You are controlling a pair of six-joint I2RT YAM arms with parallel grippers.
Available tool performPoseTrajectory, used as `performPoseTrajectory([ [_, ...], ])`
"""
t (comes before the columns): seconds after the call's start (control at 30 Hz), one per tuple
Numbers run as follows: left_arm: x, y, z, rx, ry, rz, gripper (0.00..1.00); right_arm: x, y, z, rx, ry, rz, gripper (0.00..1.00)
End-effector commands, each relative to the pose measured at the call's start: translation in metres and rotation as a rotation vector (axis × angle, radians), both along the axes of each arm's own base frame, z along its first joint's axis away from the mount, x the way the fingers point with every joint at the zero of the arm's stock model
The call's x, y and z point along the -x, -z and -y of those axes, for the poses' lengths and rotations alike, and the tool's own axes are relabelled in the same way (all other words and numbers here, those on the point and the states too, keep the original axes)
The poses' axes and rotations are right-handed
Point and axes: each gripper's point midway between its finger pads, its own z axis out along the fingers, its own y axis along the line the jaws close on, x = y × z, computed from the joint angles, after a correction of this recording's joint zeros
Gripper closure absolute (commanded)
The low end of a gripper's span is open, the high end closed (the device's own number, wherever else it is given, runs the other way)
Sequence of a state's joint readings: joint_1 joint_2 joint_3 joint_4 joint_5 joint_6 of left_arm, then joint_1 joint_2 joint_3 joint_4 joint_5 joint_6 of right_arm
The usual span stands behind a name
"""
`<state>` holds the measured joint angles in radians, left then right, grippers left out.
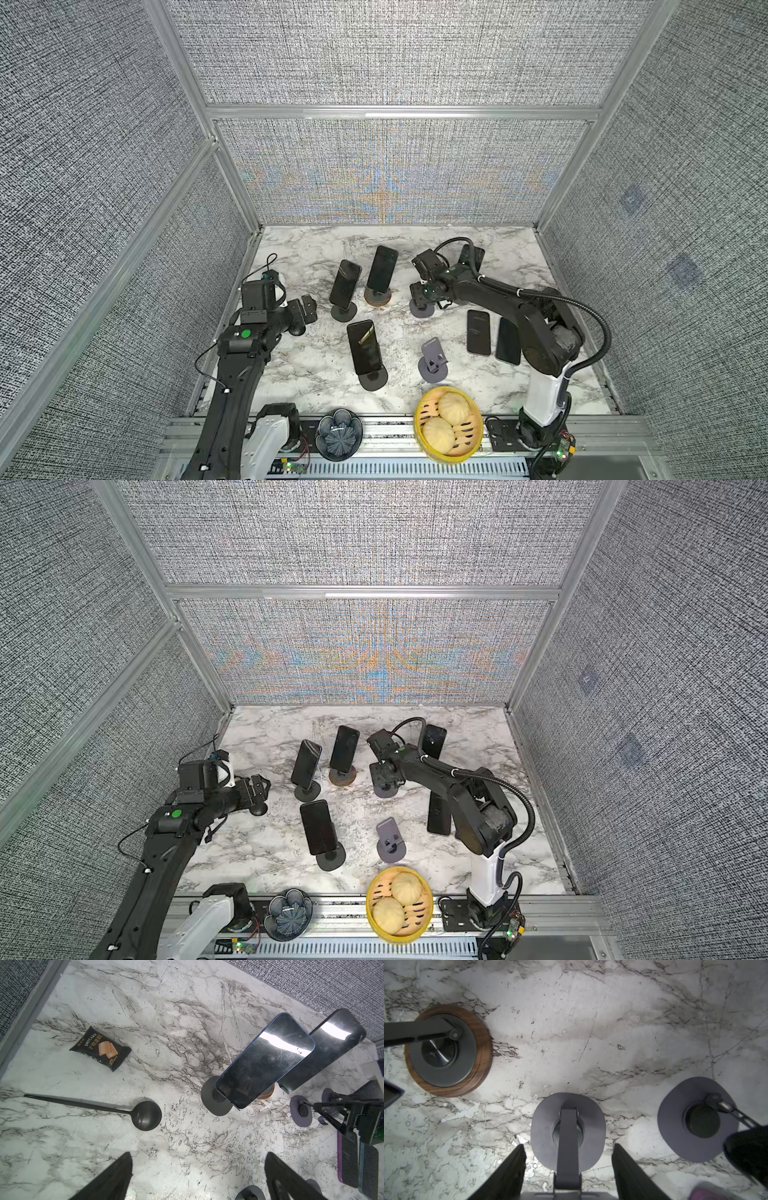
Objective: Remove the phone from the phone stand
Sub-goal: Pick up the phone stand from the center of the table.
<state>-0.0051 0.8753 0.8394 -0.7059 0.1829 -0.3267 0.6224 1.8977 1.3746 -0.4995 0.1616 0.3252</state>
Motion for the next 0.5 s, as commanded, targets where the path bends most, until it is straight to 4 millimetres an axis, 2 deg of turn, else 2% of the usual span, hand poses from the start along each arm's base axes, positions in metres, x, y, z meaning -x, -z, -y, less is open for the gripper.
performPoseTrajectory([
  [0.0,-0.001,0.0,0.0,0.001,-0.002,0.004,0.0,-0.005,-0.008,-0.001,-0.007,0.006,0.039,0.38],
  [0.2,0.0,0.0,-0.001,-0.002,-0.005,0.003,0.0,-0.002,-0.027,-0.002,-0.024,0.0,0.049,0.42],
  [0.3,0.0,-0.001,-0.001,-0.002,-0.006,0.005,0.0,-0.003,-0.045,-0.001,-0.03,-0.008,0.071,0.42],
  [0.47,0.0,-0.001,-0.001,-0.003,-0.005,0.007,0.0,-0.02,-0.082,0.011,-0.006,-0.007,0.127,0.42],
])
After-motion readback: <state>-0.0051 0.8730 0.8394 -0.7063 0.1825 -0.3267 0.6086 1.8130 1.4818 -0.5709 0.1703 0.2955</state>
